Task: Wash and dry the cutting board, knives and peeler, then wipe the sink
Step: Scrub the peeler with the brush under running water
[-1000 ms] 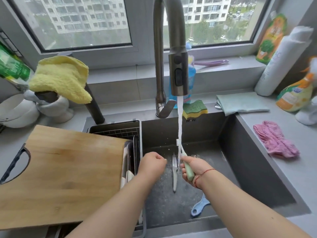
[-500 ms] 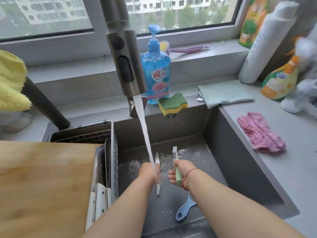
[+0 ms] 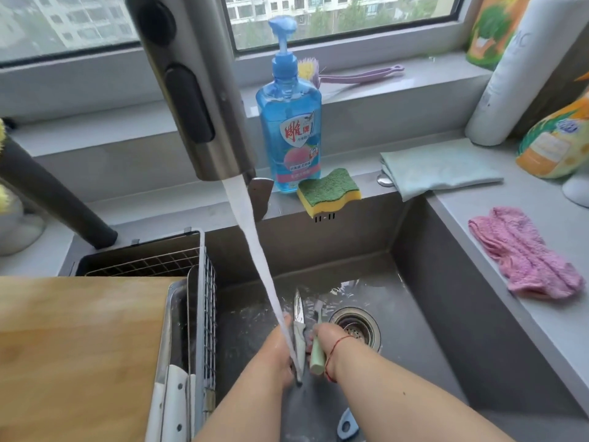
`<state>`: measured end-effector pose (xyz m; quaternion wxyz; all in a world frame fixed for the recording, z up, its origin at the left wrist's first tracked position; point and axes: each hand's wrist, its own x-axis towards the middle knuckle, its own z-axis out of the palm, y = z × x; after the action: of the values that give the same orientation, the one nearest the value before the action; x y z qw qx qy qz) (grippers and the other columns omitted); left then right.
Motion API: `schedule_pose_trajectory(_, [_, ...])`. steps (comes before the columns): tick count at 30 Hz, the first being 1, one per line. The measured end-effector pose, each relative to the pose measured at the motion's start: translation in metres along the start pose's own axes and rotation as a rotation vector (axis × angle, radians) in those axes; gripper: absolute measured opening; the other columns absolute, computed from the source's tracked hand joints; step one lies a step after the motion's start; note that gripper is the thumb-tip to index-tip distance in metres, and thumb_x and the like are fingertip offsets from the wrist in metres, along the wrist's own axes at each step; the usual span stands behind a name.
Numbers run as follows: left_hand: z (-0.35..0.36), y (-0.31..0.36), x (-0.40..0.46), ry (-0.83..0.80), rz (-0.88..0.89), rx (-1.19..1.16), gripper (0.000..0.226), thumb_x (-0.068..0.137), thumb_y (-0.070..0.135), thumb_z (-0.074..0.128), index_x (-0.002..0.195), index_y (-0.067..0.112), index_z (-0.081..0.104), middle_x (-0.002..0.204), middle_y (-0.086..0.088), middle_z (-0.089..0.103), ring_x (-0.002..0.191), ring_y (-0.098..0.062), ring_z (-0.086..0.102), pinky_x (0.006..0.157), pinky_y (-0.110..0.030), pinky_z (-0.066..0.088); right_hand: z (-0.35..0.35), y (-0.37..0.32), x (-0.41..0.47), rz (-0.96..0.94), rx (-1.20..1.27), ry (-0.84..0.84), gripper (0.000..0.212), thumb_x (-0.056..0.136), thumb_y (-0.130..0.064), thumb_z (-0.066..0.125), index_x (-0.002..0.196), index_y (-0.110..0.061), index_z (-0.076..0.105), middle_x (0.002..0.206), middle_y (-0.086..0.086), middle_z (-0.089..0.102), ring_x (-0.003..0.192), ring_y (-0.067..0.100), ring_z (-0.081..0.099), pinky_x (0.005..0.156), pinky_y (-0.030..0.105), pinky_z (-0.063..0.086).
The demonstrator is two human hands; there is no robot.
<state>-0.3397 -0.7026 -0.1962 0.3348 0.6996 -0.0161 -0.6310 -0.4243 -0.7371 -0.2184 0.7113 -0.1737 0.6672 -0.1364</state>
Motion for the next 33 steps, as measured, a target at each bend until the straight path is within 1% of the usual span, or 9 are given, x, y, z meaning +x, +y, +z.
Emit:
schedule_pose_trajectory(3, [-0.003,-0.001,0.006,-0.008,-0.059,-0.044,0.051,0.102,0.046,0.036,0.111,0.002,0.060,0.135,-0.027,0.053,0.127,-0.038,0.051,0.111,-0.042,0.031,0.004,0.000,-0.002,0.008,-0.049,-0.037,0.030,0.094,-0.002,0.037,0.068,-0.012,0.045,0.066,0.005,0.044,0.059,0.017,0.044,0.066,0.031,0.044])
schedule_pose_trajectory(5, [-0.005,-0.002,0.012,0.012,-0.080,-0.001,0.051,0.104,0.040,0.033,0.099,-0.003,0.061,0.106,-0.029,0.068,0.101,-0.035,0.068,0.093,-0.034,0.050,0.006,-0.002,-0.007,-0.011,-0.034,-0.028,0.028,0.097,-0.008,0.036,0.071,-0.014,0.045,0.068,0.005,0.047,0.059,0.017,0.049,0.070,0.033,0.053])
schedule_pose_trajectory(7, [-0.010,-0.008,0.012,0.032,-0.044,0.082,0.042,0.104,0.025,0.032,0.079,0.004,0.059,0.060,-0.014,0.069,0.056,-0.025,0.065,0.063,-0.027,0.051,0.005,-0.004,-0.019,-0.032,-0.052,-0.015,0.026,0.098,-0.011,0.036,0.074,-0.009,0.046,0.060,0.010,0.049,0.043,0.021,0.051,0.049,0.032,0.054])
schedule_pose_trajectory(9, [-0.012,-0.011,0.011,0.038,-0.016,0.154,0.035,0.101,0.010,0.031,0.084,0.004,0.061,0.060,-0.011,0.068,0.050,-0.024,0.061,0.051,-0.029,0.050,0.003,-0.006,-0.029,-0.026,-0.048,-0.097,0.027,0.100,-0.015,0.037,0.075,-0.008,0.044,0.053,0.012,0.050,0.030,0.019,0.050,0.035,0.023,0.044])
schedule_pose_trajectory(11, [-0.017,-0.009,0.011,0.038,0.030,0.217,0.031,0.098,0.001,0.030,0.096,-0.003,0.061,0.072,-0.019,0.070,0.053,-0.027,0.066,0.040,-0.030,0.049,0.002,-0.011,-0.047,-0.024,-0.065,-0.155,0.028,0.101,-0.021,0.037,0.076,-0.010,0.043,0.051,0.010,0.054,0.029,0.017,0.051,0.042,0.024,0.043])
schedule_pose_trajectory(16, [-0.018,0.007,-0.030,-0.028,0.049,0.389,0.025,0.091,0.000,0.035,0.075,0.003,0.053,0.054,-0.011,0.049,0.042,-0.018,0.044,0.042,-0.016,0.031,-0.024,-0.020,-0.084,-0.082,-0.241,-0.115,0.026,0.101,-0.023,0.039,0.085,-0.005,0.049,0.054,0.008,0.054,0.035,0.017,0.050,0.042,0.022,0.041])
schedule_pose_trajectory(19, [-0.023,0.011,-0.067,-0.071,0.010,0.460,0.018,0.092,0.007,0.035,0.088,0.010,0.053,0.062,-0.008,0.050,0.044,-0.014,0.042,0.040,-0.013,0.029,-0.050,-0.017,-0.096,-0.185,-0.334,0.057,0.018,0.095,-0.014,0.043,0.079,-0.008,0.049,0.062,0.011,0.048,0.038,0.018,0.041,0.041,0.016,0.032])
schedule_pose_trajectory(25, [-0.044,0.001,-0.099,-0.145,-0.037,0.481,0.012,0.087,0.010,0.040,0.093,0.007,0.050,0.062,-0.004,0.052,0.043,-0.011,0.039,0.038,-0.015,0.023,-0.074,0.002,-0.126,-0.510,-1.211,0.180,0.023,0.092,-0.017,0.039,0.070,-0.018,0.043,0.067,-0.002,0.049,0.068,0.022,0.050,0.047,0.027,0.031])
schedule_pose_trajectory(33, [-0.054,0.002,-0.120,-0.143,0.062,0.507,0.011,0.090,0.011,0.044,0.090,0.006,0.053,0.062,-0.003,0.053,0.039,-0.010,0.038,0.039,-0.017,0.020,-0.068,0.019,-0.146,-0.653,-1.316,0.230,0.031,0.098,-0.026,0.037,0.066,-0.024,0.038,0.065,-0.004,0.047,0.069,0.022,0.048,0.046,0.025,0.028])
